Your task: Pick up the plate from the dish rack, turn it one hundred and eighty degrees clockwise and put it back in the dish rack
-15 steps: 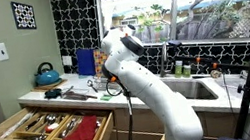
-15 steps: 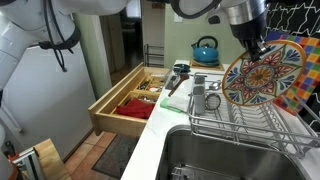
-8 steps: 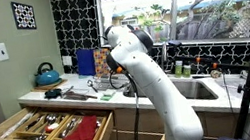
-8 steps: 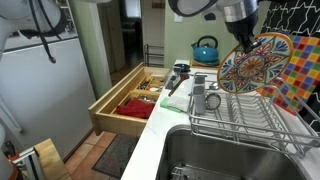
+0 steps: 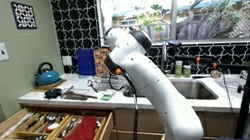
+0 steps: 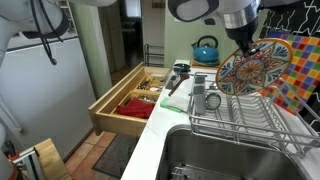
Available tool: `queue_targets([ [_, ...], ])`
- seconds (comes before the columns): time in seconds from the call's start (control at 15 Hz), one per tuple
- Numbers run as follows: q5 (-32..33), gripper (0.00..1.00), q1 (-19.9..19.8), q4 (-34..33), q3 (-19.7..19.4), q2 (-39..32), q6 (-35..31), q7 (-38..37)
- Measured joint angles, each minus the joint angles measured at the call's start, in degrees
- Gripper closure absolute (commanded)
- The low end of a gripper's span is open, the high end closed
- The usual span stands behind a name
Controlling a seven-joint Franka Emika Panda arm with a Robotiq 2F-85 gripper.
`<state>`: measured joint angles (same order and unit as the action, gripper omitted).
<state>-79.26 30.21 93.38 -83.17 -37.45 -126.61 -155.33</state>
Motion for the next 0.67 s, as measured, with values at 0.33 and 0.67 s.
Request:
queue_targets([
  [0.33, -3.59, 0.96, 0.31, 1.25, -0.68, -1.83, 0.20, -0.22],
  [0.67, -4.46, 0.95, 0.63, 2.01, -1.02, -3.69, 0.21, -0.23],
])
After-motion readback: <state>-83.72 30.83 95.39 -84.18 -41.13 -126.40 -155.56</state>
